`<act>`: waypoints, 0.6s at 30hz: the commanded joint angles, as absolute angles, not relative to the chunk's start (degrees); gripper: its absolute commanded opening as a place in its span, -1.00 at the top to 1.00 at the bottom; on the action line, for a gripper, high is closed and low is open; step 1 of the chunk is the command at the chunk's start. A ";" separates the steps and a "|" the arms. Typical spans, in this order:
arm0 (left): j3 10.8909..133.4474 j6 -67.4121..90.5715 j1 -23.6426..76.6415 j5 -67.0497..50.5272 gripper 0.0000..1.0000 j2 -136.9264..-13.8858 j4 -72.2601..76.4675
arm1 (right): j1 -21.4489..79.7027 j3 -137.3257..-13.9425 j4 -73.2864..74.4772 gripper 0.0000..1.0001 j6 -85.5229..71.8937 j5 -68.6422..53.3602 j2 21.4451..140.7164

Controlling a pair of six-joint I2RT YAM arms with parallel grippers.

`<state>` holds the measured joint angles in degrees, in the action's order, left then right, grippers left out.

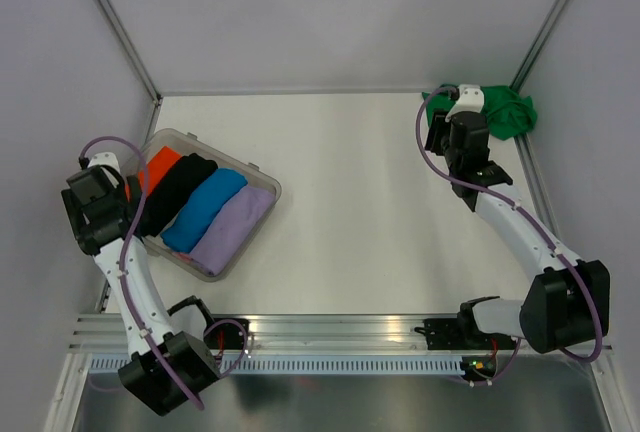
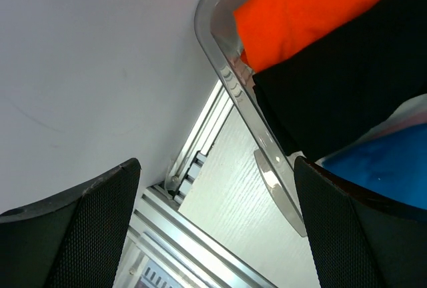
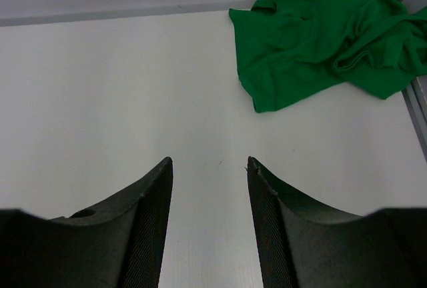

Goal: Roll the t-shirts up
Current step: Place the rolled tshirt into the container

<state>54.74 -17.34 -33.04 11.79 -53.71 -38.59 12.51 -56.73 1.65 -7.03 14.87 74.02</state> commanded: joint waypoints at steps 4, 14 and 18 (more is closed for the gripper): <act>50.01 -14.50 -33.22 11.34 -0.99 -50.28 -37.09 | 12.30 -54.84 -4.48 -0.09 -7.38 13.80 73.39; 46.76 -14.06 -33.14 9.76 -0.99 -48.08 -37.09 | 12.30 -53.62 -4.57 -0.09 -7.91 12.48 72.51; 45.79 -14.85 -33.14 8.53 -1.00 -46.85 -37.09 | 12.30 -53.26 -4.48 -0.09 -7.82 12.48 72.07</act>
